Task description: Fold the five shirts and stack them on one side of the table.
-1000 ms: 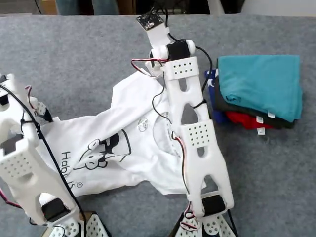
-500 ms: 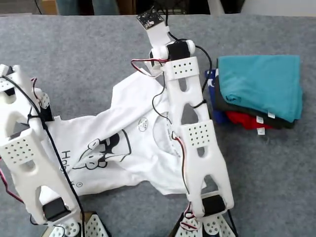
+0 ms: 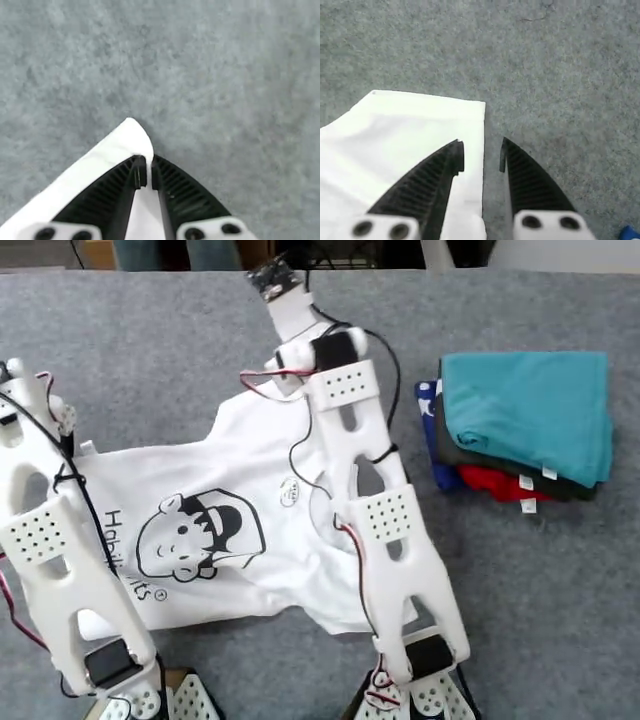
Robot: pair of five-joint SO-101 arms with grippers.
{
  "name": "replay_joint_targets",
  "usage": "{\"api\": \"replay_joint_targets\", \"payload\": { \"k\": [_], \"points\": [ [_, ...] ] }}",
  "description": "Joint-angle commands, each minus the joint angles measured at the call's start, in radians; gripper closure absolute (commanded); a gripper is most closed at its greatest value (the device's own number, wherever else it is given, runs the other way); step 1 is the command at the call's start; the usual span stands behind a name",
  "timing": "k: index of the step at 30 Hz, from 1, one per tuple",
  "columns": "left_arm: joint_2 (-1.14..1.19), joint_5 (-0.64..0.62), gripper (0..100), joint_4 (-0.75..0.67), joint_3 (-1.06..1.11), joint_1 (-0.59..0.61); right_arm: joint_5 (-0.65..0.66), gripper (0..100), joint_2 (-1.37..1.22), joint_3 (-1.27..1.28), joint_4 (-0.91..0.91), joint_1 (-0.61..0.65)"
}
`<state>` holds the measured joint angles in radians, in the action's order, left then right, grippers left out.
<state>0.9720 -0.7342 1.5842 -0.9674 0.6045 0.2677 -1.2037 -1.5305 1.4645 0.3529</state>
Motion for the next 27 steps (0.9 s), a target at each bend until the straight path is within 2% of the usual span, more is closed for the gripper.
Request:
{"api": "replay_joint_targets", "payload": {
  "k": [1, 6, 16, 18, 20, 27],
  "points": [
    [0.020, 0.009, 96, -0.038, -0.077, 0.053, -0.003, 86.6, -0.042, 0.018, -0.137, 0.032],
    [0.081, 0.031, 96, -0.031, -0.137, 0.059, -0.086, 86.4, -0.136, 0.025, -0.295, 0.075],
    [0.089, 0.057, 96, -0.031, -0.145, 0.061, -0.178, 86.9, -0.197, 0.028, -0.301, 0.064],
    [0.089, 0.057, 96, -0.031, -0.145, 0.062, -0.212, 89.7, -0.196, 0.030, -0.292, 0.054],
    [0.089, 0.058, 96, -0.031, -0.145, 0.062, -0.226, 98.2, -0.196, 0.030, -0.287, 0.049],
    [0.089, 0.058, 96, -0.031, -0.145, 0.058, -0.232, 98.5, -0.191, 0.019, -0.287, 0.041]
  ]
}}
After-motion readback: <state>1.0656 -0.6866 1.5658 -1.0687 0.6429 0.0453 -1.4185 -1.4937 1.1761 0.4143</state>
